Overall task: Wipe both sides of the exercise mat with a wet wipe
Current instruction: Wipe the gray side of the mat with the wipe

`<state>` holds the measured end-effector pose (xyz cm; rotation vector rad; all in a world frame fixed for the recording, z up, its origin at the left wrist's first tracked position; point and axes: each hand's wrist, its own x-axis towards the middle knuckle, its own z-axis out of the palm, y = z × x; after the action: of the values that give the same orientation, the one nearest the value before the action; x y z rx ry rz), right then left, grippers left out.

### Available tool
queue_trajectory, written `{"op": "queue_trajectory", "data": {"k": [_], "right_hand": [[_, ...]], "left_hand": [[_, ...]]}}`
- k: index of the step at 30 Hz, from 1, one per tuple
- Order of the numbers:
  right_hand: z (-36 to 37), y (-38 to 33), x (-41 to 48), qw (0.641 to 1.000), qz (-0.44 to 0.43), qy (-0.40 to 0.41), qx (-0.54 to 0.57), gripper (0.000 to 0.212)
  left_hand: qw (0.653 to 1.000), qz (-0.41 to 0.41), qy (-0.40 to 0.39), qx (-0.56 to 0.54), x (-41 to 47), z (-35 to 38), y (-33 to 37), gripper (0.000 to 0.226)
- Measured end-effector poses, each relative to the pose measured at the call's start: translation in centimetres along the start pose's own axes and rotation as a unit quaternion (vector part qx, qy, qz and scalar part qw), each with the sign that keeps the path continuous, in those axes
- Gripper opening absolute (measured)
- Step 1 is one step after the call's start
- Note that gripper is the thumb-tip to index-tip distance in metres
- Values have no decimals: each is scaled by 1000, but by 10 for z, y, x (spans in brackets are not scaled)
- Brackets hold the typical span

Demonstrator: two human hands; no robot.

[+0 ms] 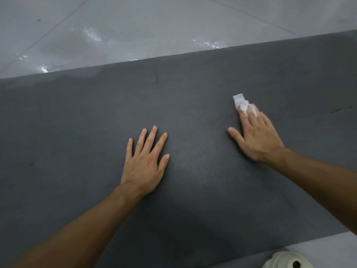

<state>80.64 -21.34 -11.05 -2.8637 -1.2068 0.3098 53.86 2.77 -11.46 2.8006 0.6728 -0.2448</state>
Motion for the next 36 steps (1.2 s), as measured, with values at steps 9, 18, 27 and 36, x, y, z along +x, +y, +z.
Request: {"op": "queue_trajectory", "data": {"k": [9,18,27,36], "right_hand": [[-1,-20,18,998,-34,-15,53,92],[2,-78,-20,960,-272,-52,-29,74],[-12,-90,90,984,-175,-23,-13,81],[-33,-65,181,999,-35,-3,35,78]], "left_hand": [[1000,-9,6,-21,46,-15,-2,65],[990,-124,-46,-45,84,-30,-19,78],[989,-122,-58,-60,96,-38,-25,84],[997,-49,-32,-48,163,-57,26,81]]}}
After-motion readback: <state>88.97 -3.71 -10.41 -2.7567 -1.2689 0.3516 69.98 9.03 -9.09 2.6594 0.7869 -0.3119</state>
